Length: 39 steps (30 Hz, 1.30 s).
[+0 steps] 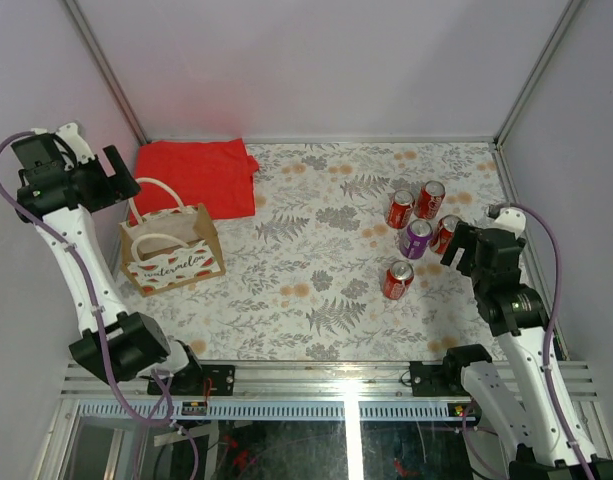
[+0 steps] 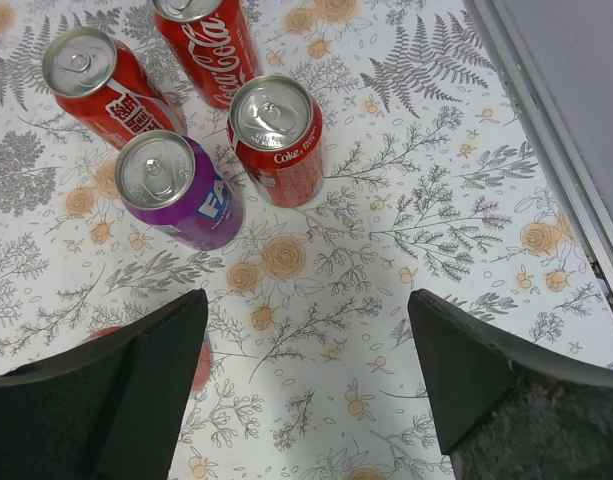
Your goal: Place the beverage into the canvas bag
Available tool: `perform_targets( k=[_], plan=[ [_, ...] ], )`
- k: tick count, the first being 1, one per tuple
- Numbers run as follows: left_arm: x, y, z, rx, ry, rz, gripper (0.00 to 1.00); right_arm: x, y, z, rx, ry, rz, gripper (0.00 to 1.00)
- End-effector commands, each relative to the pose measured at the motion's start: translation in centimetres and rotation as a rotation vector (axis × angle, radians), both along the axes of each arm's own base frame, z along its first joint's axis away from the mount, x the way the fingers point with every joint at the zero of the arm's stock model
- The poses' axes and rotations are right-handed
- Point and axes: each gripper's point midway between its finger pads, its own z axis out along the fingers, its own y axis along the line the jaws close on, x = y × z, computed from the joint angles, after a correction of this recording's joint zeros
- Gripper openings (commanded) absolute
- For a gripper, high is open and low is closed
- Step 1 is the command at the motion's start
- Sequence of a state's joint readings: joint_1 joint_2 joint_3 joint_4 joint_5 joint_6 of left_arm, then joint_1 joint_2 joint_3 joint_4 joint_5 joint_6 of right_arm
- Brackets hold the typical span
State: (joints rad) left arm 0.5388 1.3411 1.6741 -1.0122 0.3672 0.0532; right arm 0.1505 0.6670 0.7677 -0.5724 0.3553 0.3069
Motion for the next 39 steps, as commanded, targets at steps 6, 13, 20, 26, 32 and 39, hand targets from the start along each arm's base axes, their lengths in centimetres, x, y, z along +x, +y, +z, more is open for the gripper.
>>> perform_targets(
  k=[6, 13, 20, 26, 32, 39],
  plan=[
    [-3.6, 1.5, -7.6, -0.022, 0.183, 0.011, 0.87, -0.5, 0.8, 1.0, 0.031, 0.006, 0.029, 0.87],
    [-4.4, 4.6, -12.2, -0.008, 0.219, 0.084, 0.85, -0.1, 1.0, 1.2, 0.045, 0.014, 0.032, 0.88],
    [-3.6, 6.0, -15.3, -0.012, 0.247, 0.093, 0.82, -0.8, 1.1, 0.9, 0.082, 0.020, 0.006, 0.87],
    [-3.9, 6.3, -18.4, -0.019, 0.292, 0.092, 0.68, -1.2, 1.0, 1.1, 0.100, 0.014, -0.013, 0.86],
    [-3.4, 6.0, -19.6, -0.035, 0.293, 0.058, 0.39, -0.8, 1.1, 1.9, 0.098, 0.002, -0.004, 0.85],
    [-0.8, 4.0, -19.1, -0.050, 0.280, -0.089, 0.01, 0.8, 2.3, 4.1, 0.119, -0.034, 0.053, 0.73]
  ],
)
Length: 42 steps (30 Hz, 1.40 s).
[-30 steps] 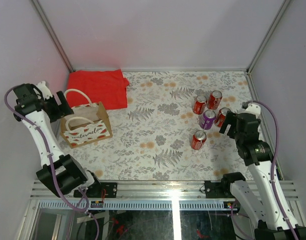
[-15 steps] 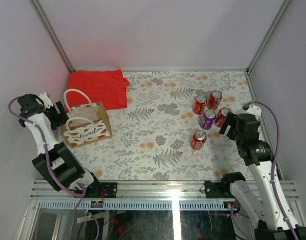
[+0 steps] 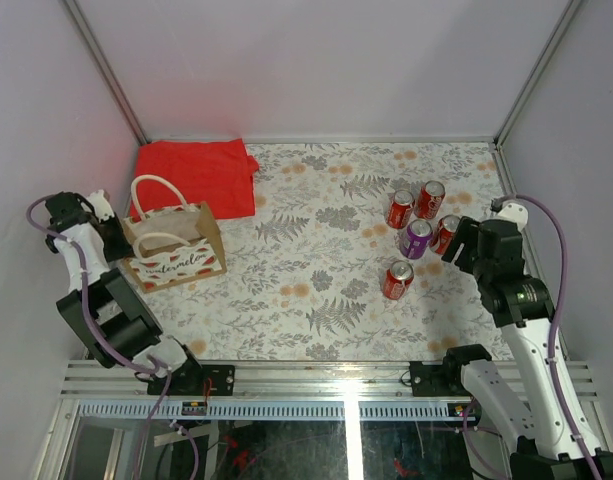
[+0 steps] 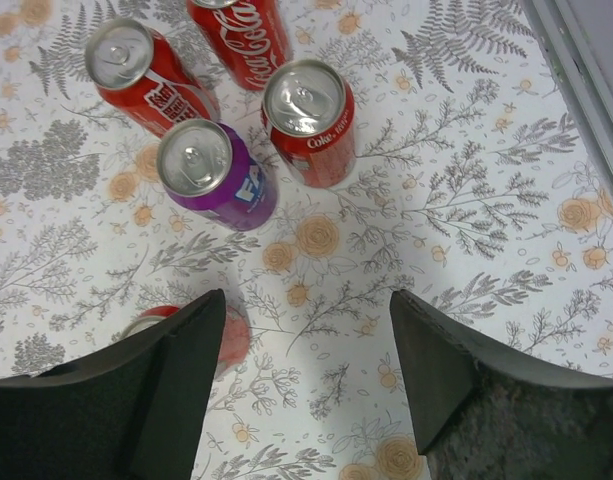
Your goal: Place the beverage into the canvas bag
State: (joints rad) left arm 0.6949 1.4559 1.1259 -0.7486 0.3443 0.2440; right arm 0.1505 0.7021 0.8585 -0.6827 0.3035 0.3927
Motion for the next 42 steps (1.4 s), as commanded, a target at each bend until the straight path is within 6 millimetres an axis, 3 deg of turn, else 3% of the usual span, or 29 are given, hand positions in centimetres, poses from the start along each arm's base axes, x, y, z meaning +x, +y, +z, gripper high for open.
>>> perform_targets(
  k=[1, 9, 17, 23, 30, 36, 42],
  plan=[
    [3.5, -1.8, 1.4, 0.012, -0.067, -0.162, 0.00, 1.8, 1.4, 3.6, 0.033, -0.080, 0.060, 0.72],
    [7.4, -11.6, 1.6, 0.012, -0.067, -0.514, 0.00, 3.4, 2.3, 7.4, 0.025, -0.129, 0.130, 0.64],
    [8.8, -19.3, 1.4, 0.002, -0.090, -0.813, 0.00, 4.6, 4.6, 8.6, 0.065, -0.133, 0.248, 0.55],
    [8.3, -23.2, 1.9, 0.028, -0.153, -1.021, 0.00, 5.6, 6.7, 9.4, 0.120, -0.130, 0.342, 0.50],
    [8.1, -28.5, 3.7, 0.078, -0.252, -1.216, 0.00, 6.6, 8.9, 8.9, 0.176, -0.074, 0.446, 0.49],
    [6.8, -31.9, 3.8, 0.089, -0.326, -1.411, 0.00, 6.2, 9.6, 8.2, 0.193, -0.041, 0.479, 0.49],
    [4.4, -33.7, 3.4, 0.052, -0.364, -1.614, 0.00, 5.0, 9.3, 7.4, 0.187, -0.021, 0.474, 0.50]
  ],
)
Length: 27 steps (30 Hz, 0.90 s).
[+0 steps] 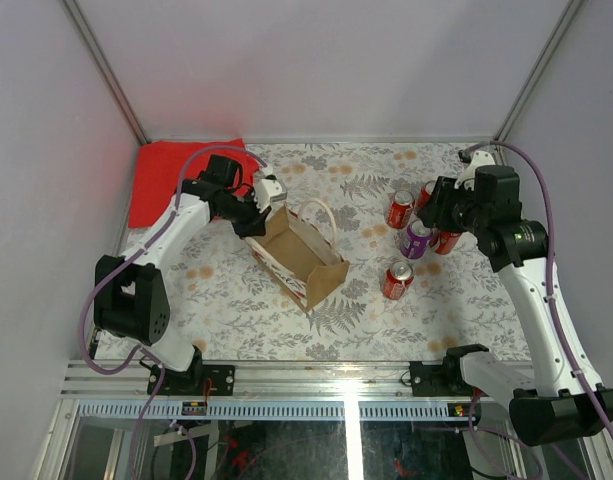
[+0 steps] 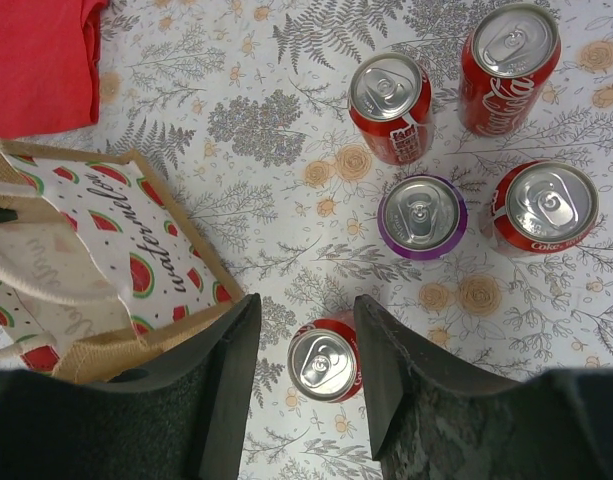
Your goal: Place the beverage into the canvas bag
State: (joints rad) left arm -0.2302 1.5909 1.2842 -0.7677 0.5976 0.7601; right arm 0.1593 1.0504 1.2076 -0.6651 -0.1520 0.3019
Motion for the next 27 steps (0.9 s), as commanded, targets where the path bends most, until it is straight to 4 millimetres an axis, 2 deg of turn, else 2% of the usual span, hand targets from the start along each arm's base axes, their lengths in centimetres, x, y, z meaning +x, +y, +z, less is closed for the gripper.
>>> perform_targets(
  k=[1, 9, 12, 15, 21, 22, 23, 24, 26, 27],
  plan=[
    [-1.4, -1.7, 1.4, -0.056, -0.069, -0.201, 0.00, -1.2, 0.3, 1.1, 0.005, -0.042, 0.031, 0.50],
    [-3.6, -3.3, 1.1, -0.083, -0.021, -0.354, 0.00, -2.8, -0.2, -0.2, 0.010, -0.028, 0.001, 0.51],
    [-3.7, -4.1, 1.4, -0.085, -0.027, -0.399, 0.00, -3.2, -0.5, -0.4, 0.007, -0.028, -0.010, 0.51],
    [-2.8, -4.7, 1.0, -0.079, -0.018, -0.406, 0.00, -3.6, -0.7, -0.7, -0.002, -0.019, -0.018, 0.51],
    [1.2, -6.1, 1.0, -0.082, -0.009, -0.345, 0.00, -4.6, -1.1, -1.4, 0.000, -0.009, -0.037, 0.52],
    [1.8, -6.3, 1.1, -0.084, -0.013, -0.338, 0.03, -4.7, -1.1, -1.5, -0.001, -0.006, -0.039, 0.52],
    [2.3, -6.5, 1.2, -0.086, -0.016, -0.332, 0.09, -4.8, -1.2, -1.7, -0.003, -0.004, -0.043, 0.52],
    [3.0, -6.7, 1.2, -0.084, -0.018, -0.323, 0.23, -5.0, -1.3, -1.8, -0.006, -0.002, -0.046, 0.52],
    [4.0, -7.0, 1.2, -0.083, -0.021, -0.299, 0.64, -5.1, -1.6, -2.0, -0.018, 0.001, -0.051, 0.53],
    [4.4, -7.2, 1.3, -0.086, -0.024, -0.292, 0.82, -5.1, -1.6, -2.1, -0.026, 0.003, -0.051, 0.54]
  ],
)
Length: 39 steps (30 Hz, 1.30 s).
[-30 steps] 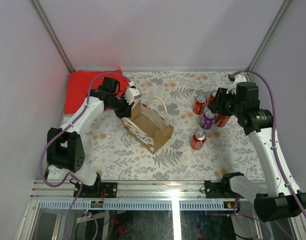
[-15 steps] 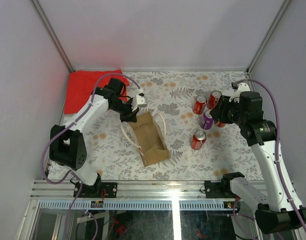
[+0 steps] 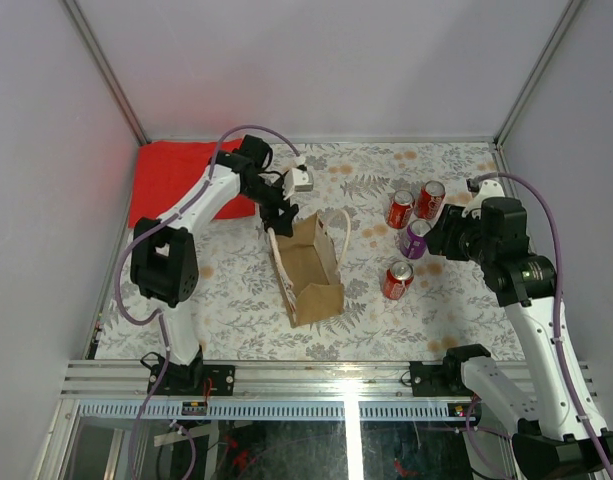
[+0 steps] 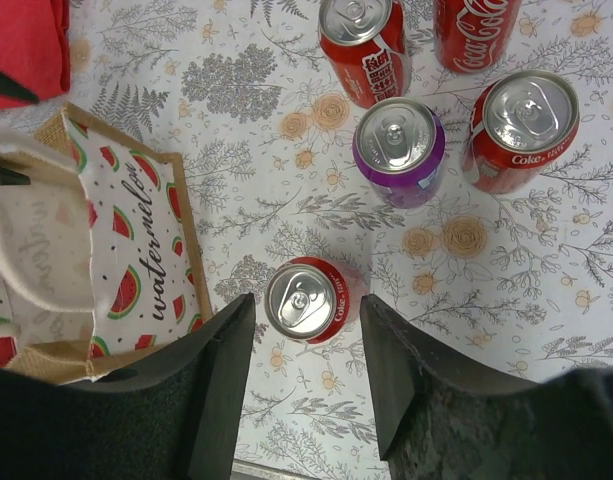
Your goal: Place the beverage into the canvas bag
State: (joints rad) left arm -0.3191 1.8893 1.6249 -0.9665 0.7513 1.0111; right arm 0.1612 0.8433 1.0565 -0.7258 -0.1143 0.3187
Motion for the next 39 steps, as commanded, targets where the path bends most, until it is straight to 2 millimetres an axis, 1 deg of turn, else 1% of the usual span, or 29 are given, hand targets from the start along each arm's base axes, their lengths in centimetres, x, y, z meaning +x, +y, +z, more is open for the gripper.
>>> perform_targets(
  k=[1, 2, 4, 6, 10, 12, 14, 16, 18, 19, 20, 21, 23, 24, 25, 26, 27, 29, 31, 33, 35, 37, 39],
  plan=[
    [2.4, -1.2, 1.7, -0.040, -0.037, 0.040, 0.94, -0.3, -0.4, -0.2, -0.023, 0.000, -0.013, 0.55],
    [2.6, -1.3, 1.8, -0.045, -0.038, 0.045, 1.00, -0.3, -0.5, -0.3, -0.029, 0.004, -0.015, 0.55],
    [3.4, -1.8, 2.8, -0.070, -0.064, 0.065, 1.00, -0.3, -0.7, -0.5, -0.037, 0.011, -0.019, 0.57],
    [4.4, -2.3, 4.4, -0.106, -0.090, 0.103, 1.00, -0.1, -0.7, -0.8, -0.043, 0.016, -0.022, 0.59],
    [6.8, -3.4, 10.3, -0.225, -0.165, 0.223, 1.00, 0.9, -0.8, -0.6, -0.049, 0.011, -0.030, 0.60],
    [8.0, -3.3, 13.5, -0.284, -0.219, 0.306, 1.00, 2.0, -0.7, 0.4, -0.060, -0.005, -0.026, 0.62],
    [8.9, -2.5, 16.5, -0.334, -0.259, 0.404, 1.00, 3.7, -0.8, 0.7, -0.097, 0.018, -0.021, 0.64],
    [9.5, -1.1, 18.7, -0.381, -0.261, 0.507, 1.00, 5.5, -0.9, 1.4, -0.138, 0.034, -0.011, 0.66],
    [9.9, 0.9, 20.2, -0.414, -0.240, 0.626, 1.00, 7.7, -1.0, 1.7, -0.181, 0.052, 0.002, 0.69],
    [9.9, 2.0, 20.7, -0.429, -0.211, 0.693, 1.00, 8.8, -0.9, 1.9, -0.198, 0.059, 0.008, 0.71],
    [9.8, 3.2, 20.9, -0.439, -0.177, 0.759, 1.00, 9.9, -0.9, 1.7, -0.213, 0.073, 0.015, 0.72],
    [9.5, 4.9, 21.4, -0.453, -0.152, 0.821, 1.00, 11.0, -0.8, 1.6, -0.227, 0.086, 0.023, 0.72],
    [8.2, 7.4, 21.0, -0.461, -0.095, 0.907, 1.00, 13.1, -0.5, 1.0, -0.247, 0.128, 0.046, 0.73],
    [7.3, 8.2, 20.5, -0.458, -0.077, 0.933, 1.00, 14.0, -0.3, 0.2, -0.254, 0.163, 0.058, 0.73],
    [6.5, 9.1, 19.8, -0.444, -0.064, 0.962, 1.00, 14.9, 0.0, 0.2, -0.258, 0.183, 0.070, 0.73],
    [5.6, 9.8, 19.0, -0.423, -0.053, 0.987, 1.00, 15.5, 0.0, -0.3, -0.269, 0.213, 0.078, 0.73],
    [4.6, 10.4, 18.4, -0.402, -0.045, 1.000, 1.00, 16.4, 0.1, -1.4, -0.278, 0.253, 0.084, 0.74],
    [3.0, 11.4, 17.1, -0.370, -0.020, 1.024, 1.00, 17.6, 0.4, -2.4, -0.289, 0.305, 0.098, 0.74],
    [1.6, 12.1, 16.2, -0.356, 0.003, 1.043, 1.00, 18.9, 0.5, -3.8, -0.301, 0.357, 0.110, 0.74],
    [0.7, 12.6, 15.3, -0.349, 0.021, 1.058, 1.00, 20.0, 0.6, -4.4, -0.315, 0.385, 0.116, 0.74],
    [-0.1, 12.7, 14.4, -0.342, 0.041, 1.066, 1.00, 20.7, 0.6, -5.2, -0.323, 0.425, 0.121, 0.74],
    [-0.6, 12.9, 13.7, -0.336, 0.061, 1.073, 0.99, 21.1, 1.0, -5.7, -0.311, 0.455, 0.131, 0.74],
    [-0.9, 12.9, 13.1, -0.331, 0.077, 1.074, 1.00, 21.1, 1.3, -6.4, -0.299, 0.487, 0.136, 0.74]
  ],
)
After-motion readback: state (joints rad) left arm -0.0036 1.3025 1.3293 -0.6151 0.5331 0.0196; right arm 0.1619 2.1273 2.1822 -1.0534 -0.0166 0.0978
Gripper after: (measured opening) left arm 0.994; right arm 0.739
